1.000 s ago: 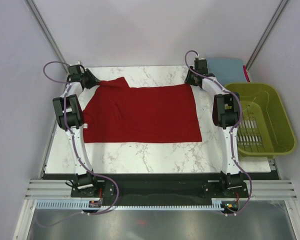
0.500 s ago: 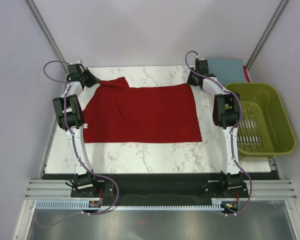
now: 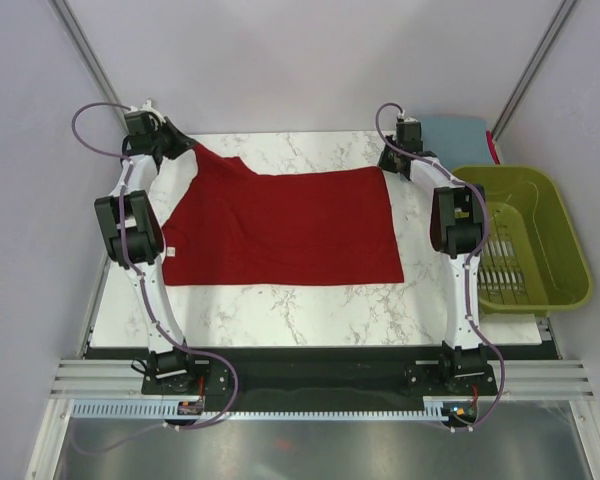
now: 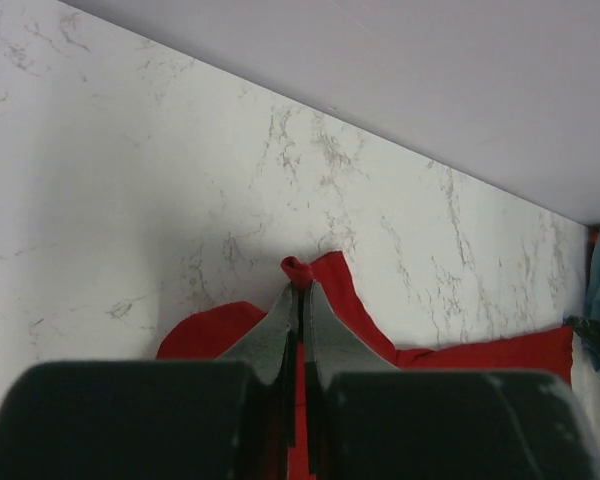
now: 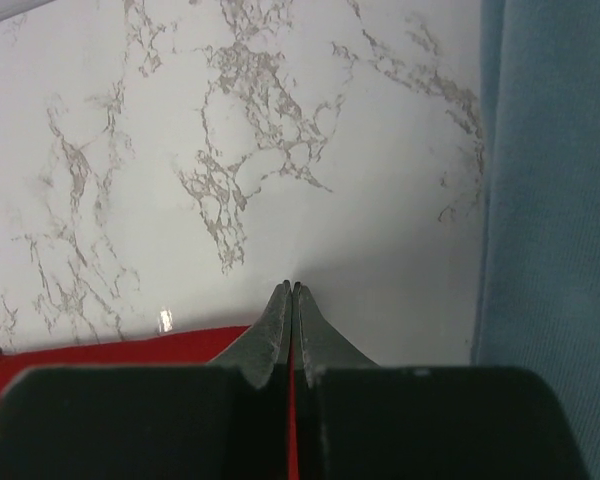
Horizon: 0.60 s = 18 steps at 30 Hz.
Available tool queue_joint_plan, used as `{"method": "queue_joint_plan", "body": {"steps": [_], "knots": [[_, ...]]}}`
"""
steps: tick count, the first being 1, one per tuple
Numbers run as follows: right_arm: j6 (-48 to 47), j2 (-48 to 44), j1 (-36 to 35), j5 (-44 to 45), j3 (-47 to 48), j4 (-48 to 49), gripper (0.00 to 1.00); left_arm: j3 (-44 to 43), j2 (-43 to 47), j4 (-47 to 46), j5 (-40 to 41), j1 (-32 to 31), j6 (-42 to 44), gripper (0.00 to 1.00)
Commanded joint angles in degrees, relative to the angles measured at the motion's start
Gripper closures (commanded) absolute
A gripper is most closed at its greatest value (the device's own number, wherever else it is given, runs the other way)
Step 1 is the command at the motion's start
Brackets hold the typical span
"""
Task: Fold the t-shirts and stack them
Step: Fold the tshirt
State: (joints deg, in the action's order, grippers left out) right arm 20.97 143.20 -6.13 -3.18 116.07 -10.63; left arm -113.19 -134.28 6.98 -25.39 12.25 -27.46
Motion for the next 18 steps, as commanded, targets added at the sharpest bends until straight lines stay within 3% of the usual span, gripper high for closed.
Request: {"method": "queue_joint_plan", "body": {"steps": [1, 11, 18], "knots": [[0.65, -6.17, 0.07, 0.01, -2.69, 4.57, 1.0, 1.91, 4.46, -1.71, -3.27, 0.32, 2.24, 0.98], [-0.31, -12.41, 0.15, -2.36, -12.36, 12.04, 1.0, 13.24, 13.86, -1.18, -1.86, 0.32, 6.28, 0.98], [-1.11, -16.54, 0.15, -2.18, -18.94, 14.94, 1.0, 16.5, 19.48, 2.77, -0.9, 0.93, 8.48, 0.98]]}}
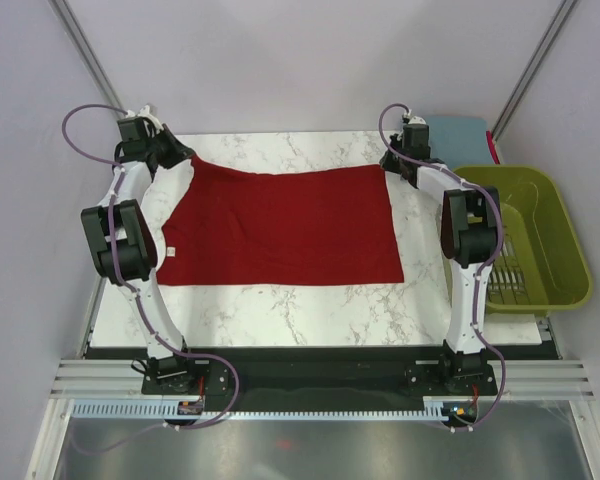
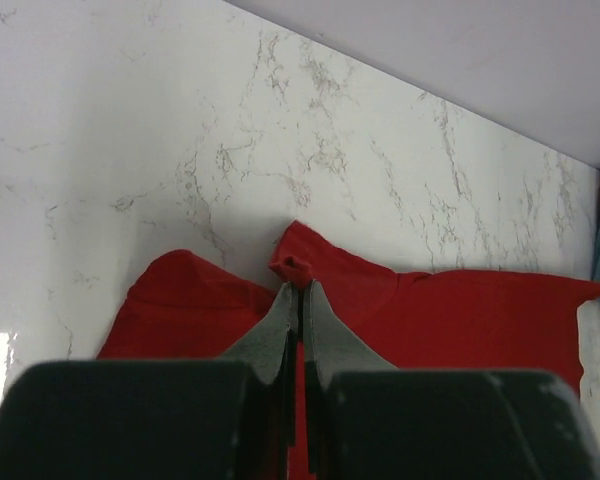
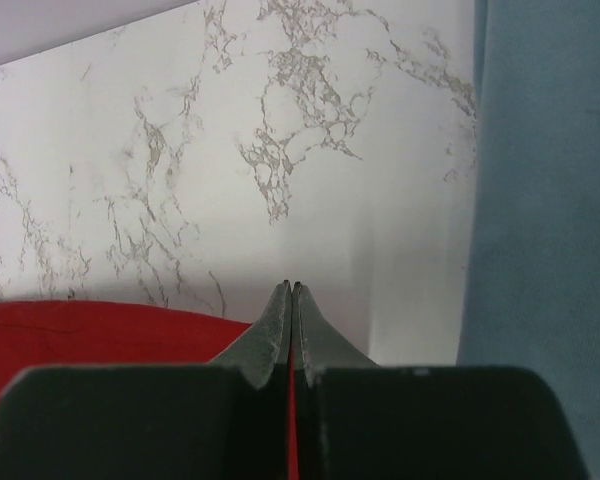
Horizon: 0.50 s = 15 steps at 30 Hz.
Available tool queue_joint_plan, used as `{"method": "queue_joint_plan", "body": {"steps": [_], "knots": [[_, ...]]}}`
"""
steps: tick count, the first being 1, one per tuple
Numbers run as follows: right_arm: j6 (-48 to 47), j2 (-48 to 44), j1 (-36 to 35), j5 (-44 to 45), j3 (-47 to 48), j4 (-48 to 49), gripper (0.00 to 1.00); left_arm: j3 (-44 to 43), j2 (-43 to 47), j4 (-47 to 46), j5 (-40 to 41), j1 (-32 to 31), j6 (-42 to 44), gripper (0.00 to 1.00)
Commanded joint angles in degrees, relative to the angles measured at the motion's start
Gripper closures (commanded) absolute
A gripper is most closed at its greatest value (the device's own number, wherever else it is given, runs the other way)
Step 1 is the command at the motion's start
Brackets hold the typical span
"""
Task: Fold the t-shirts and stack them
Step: Fold the tshirt
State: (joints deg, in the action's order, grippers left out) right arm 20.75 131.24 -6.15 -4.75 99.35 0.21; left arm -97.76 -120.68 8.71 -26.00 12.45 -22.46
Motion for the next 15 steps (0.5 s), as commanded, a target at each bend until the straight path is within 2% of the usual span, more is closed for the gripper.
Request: {"method": "queue_joint_plan", "body": {"steps": [1, 6, 15], "knots": [[-0.8, -5.63, 0.09, -0.61, -3.1, 4.62, 1.0, 2.38, 6.68, 1.92, 0.42, 0.65, 3.73, 0.98], [0.69, -9.07, 0.09, 0.01, -10.73, 7.0, 1.0, 6.78, 12.74, 5.34, 3.06, 1.26, 5.23, 0.98], [3.41, -17.68, 0.18, 1.59, -24.54, 11.39, 1.0, 21.19, 23.56, 6.93, 5.16, 2.84, 7.52, 0.98]]}}
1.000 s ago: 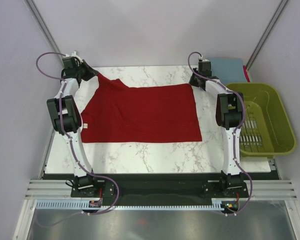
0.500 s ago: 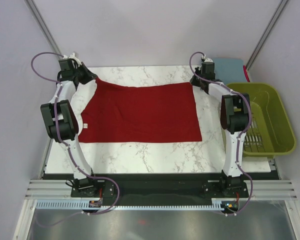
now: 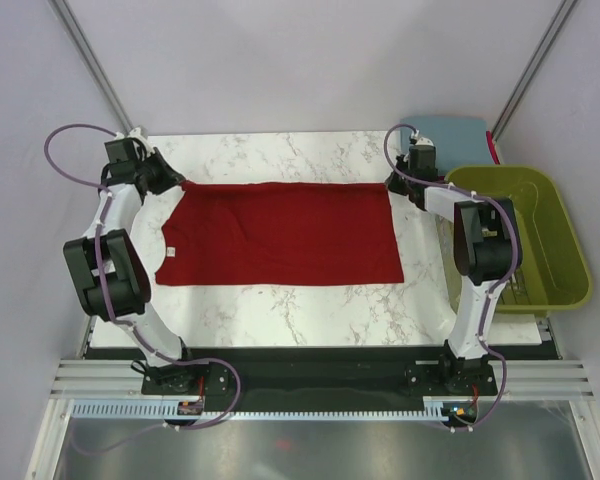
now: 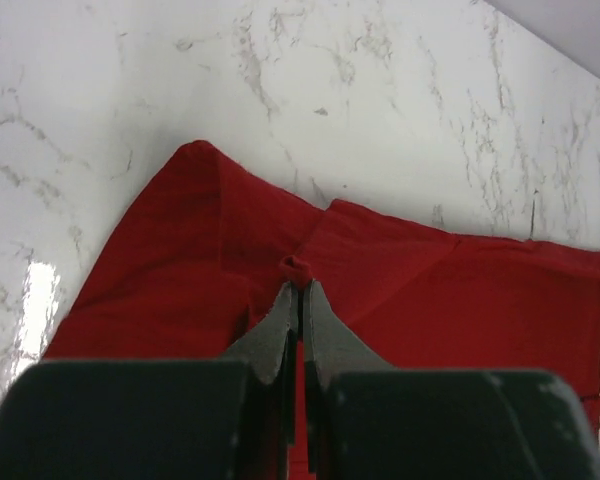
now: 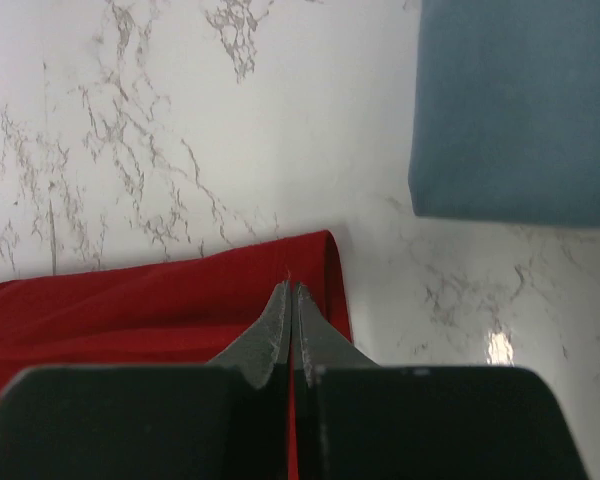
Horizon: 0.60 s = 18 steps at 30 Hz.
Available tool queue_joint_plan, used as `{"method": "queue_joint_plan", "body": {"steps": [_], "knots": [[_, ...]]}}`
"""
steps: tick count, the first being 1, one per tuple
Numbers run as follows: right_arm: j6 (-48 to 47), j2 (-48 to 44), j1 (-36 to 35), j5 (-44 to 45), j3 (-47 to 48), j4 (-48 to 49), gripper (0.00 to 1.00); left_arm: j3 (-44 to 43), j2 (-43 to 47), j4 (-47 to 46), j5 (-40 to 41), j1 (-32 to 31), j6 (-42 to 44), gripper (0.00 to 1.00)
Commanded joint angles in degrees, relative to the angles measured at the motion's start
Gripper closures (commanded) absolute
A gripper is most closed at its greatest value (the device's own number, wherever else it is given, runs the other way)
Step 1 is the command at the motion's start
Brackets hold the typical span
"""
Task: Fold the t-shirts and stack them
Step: Fold the tshirt
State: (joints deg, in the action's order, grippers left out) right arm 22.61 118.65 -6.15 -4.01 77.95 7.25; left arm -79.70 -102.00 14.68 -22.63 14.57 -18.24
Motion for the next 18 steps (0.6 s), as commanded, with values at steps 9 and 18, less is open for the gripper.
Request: {"method": "queue_joint_plan", "body": {"steps": [9, 18], "knots": [[3.31, -13.78, 0.09, 0.76, -15.63, 7.42, 1.0, 17.19, 13.39, 0.88, 8.74, 0.73, 3.12, 0.98], [4.02, -18.89, 0.09, -0.91, -23.02, 8.66, 1.0, 18.88, 19.63, 1.94, 11.9, 0.9, 1.19, 0.98]]}}
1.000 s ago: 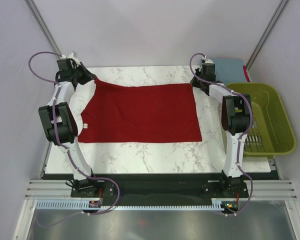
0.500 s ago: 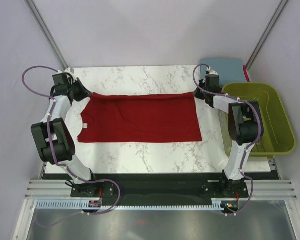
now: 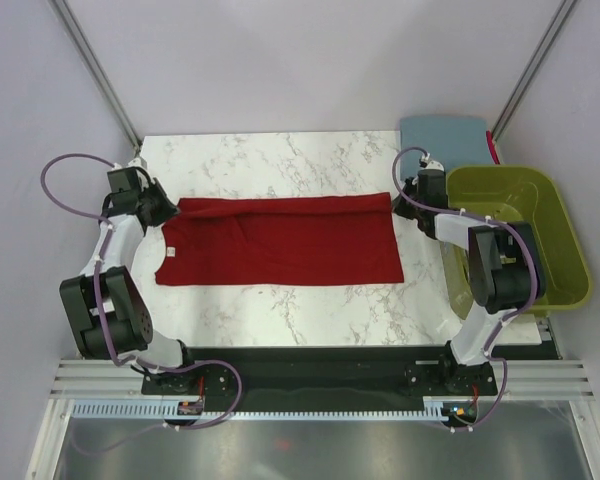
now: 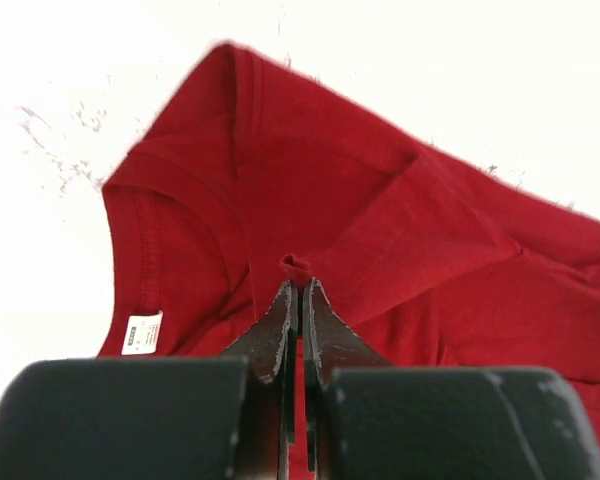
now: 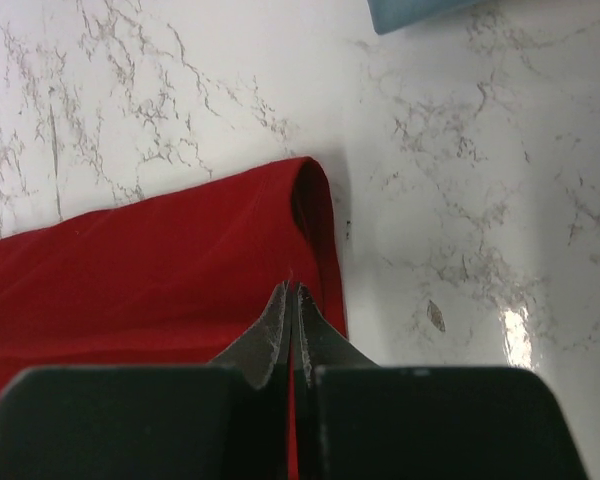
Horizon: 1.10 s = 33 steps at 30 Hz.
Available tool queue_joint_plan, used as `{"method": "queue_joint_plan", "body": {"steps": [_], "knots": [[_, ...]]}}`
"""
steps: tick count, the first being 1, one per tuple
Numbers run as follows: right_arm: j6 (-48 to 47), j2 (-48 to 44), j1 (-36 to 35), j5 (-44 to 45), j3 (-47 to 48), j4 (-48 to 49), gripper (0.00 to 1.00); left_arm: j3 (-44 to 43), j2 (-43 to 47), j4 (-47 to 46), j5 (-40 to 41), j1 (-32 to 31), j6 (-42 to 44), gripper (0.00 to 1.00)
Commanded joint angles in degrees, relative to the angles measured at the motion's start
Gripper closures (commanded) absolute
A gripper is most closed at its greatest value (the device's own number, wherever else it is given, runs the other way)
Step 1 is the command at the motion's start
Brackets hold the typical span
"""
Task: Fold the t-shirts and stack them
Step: Fold the tshirt
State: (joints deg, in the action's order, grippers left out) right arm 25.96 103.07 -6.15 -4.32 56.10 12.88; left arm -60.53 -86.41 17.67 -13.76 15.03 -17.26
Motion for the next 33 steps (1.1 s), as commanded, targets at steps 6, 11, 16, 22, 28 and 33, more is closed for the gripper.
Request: {"method": "queue_joint_plan", "body": {"steps": [6, 11, 16, 22, 28, 33], "knots": [[0.32, -5.5, 0.09, -0.25, -1.08, 1.71, 1.0, -5.47, 2.83, 2.27, 2.94, 0.44, 0.91, 0.98], [1.55, -7.0, 0.18, -0.34, -4.06, 1.96, 1.0, -2.84, 3.8, 3.95, 7.34, 0.44, 1.17, 0.98], [2.17, -5.07, 0.09, -0.43, -7.66, 3.2, 1.0, 2.25, 3.0, 3.86, 9.98, 0.53, -0.06, 0.98], [1.73, -5.16, 0.09, 0.71, -10.04, 3.99, 1.0, 4.81, 2.56, 3.33, 10.33, 0.44, 0.2, 0.98], [1.64, -4.89, 0.09, 0.89, -9.95, 2.58, 1.0, 5.25, 3.09, 4.57, 10.25, 0.27, 0.12, 0.98], [1.64, -4.89, 0.09, 0.28, -10.13, 2.85, 1.0, 6.74, 4.93, 5.0, 11.38, 0.35, 0.29, 0.98]]}}
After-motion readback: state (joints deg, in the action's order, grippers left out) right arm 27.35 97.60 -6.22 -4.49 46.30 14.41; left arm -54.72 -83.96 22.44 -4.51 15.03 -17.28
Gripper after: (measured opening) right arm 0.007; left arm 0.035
